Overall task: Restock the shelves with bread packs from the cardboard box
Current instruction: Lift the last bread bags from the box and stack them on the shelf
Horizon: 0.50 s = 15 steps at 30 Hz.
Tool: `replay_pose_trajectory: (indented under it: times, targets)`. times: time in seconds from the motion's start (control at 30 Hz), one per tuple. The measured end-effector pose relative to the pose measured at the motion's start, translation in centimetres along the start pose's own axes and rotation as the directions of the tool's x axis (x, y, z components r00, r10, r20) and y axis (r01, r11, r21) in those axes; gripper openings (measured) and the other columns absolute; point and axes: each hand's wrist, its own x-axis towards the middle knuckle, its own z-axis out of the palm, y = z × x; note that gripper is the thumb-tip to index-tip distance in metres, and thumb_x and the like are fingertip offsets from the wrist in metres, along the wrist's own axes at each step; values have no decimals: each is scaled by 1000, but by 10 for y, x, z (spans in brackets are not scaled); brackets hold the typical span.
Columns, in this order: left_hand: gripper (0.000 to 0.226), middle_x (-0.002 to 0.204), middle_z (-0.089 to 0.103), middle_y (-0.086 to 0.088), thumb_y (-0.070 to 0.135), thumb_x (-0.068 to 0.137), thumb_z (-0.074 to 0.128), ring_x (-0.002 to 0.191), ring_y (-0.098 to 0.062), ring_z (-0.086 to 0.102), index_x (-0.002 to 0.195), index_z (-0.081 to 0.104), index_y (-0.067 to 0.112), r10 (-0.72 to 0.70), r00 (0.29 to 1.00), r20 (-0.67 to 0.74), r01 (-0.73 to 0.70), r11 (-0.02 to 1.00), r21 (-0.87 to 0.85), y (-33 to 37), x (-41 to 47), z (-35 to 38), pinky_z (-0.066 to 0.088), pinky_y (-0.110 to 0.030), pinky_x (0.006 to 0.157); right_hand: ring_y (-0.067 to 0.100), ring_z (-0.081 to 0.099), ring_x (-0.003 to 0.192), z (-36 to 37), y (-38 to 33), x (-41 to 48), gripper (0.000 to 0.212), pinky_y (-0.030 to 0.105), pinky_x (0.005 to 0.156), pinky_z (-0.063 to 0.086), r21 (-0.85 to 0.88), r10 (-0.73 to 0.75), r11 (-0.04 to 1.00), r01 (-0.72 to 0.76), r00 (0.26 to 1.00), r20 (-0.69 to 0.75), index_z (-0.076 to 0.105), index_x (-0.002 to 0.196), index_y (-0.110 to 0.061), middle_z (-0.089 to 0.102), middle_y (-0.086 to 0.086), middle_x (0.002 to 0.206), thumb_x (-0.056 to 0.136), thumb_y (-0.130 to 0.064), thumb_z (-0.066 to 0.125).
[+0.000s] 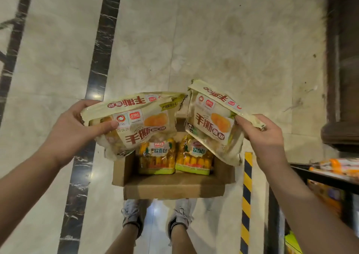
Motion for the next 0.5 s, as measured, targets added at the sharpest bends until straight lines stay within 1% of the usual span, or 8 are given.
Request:
replay_pose_trajectory:
  times: [0.07, 0.13, 0.2, 0.23, 0.3, 0.4, 0.43, 0.5]
  targets:
    - [64, 103, 81, 9, 34, 62, 91, 90, -10, 79, 120, 67, 21, 21, 1000, -9, -22, 995, -93, 31, -19, -15, 61, -15, 68, 18, 74, 86, -24, -37, -24, 4, 39, 83, 60, 137, 43, 990, -33, 997, -67, 76, 87, -22, 79, -3, 86, 91, -24, 78]
    - [84, 109, 81, -2, 52, 50, 100, 94, -16, 80, 121, 66, 19, 45, 999, -26, -49, 980, -194, 69, -40, -28, 64, -21, 74, 20, 75, 101, -48, -79, -51, 5, 40, 92, 59, 265, 67, 964, -38, 993, -100, 74, 97, -23, 80, -1, 99, 93, -25, 75]
    - [102, 116, 79, -8, 58, 49, 100, 98, -20, 79, 132, 63, 11, 83, 996, -29, -87, 954, -286, 113, -63, -39, 65, -27, 78, 22, 73, 110, -72, -123, -80, 15, 41, 97, 56, 383, 56, 924, -4, 991, -124, 72, 110, -20, 79, 3, 110, 96, -25, 71]
    - [101, 119, 78, -11, 54, 57, 98, 100, -22, 79, 137, 60, 6, 101, 995, -15, -100, 940, -327, 136, -75, -44, 65, -29, 80, 24, 72, 112, -84, -146, -94, 19, 40, 96, 56, 431, 46, 902, 18, 989, -137, 71, 115, -18, 77, 6, 115, 97, -25, 69]
    - [80, 123, 76, -15, 41, 78, 88, 105, -25, 78, 141, 59, 0, 132, 991, 22, -114, 916, -384, 182, -99, -53, 65, -32, 84, 23, 73, 111, -109, -192, -122, 15, 33, 87, 59, 488, 37, 871, 59, 982, -184, 72, 112, -19, 78, 5, 113, 100, -23, 66]
    - [85, 121, 77, -13, 51, 68, 93, 107, -26, 77, 133, 66, 3, 171, 985, 35, -143, 909, -392, 252, -136, -66, 66, -33, 83, 18, 74, 108, -147, -257, -168, 11, 28, 84, 60, 520, -13, 840, 153, 964, -264, 70, 110, -22, 79, 0, 109, 101, -23, 63]
    - [80, 117, 79, -10, 52, 65, 92, 104, -24, 78, 128, 70, 8, 168, 985, 31, -142, 908, -394, 274, -148, -71, 66, -32, 79, 17, 74, 108, -159, -276, -185, 11, 30, 85, 60, 519, -34, 834, 186, 957, -288, 69, 111, -23, 79, 0, 109, 102, -25, 63]
    - [62, 111, 81, -8, 46, 75, 89, 99, -22, 79, 124, 72, 12, 177, 984, 31, -148, 897, -417, 318, -171, -79, 65, -30, 73, 18, 75, 106, -183, -308, -217, 12, 34, 87, 61, 511, -79, 821, 254, 938, -339, 67, 112, -23, 79, 0, 109, 102, -28, 63]
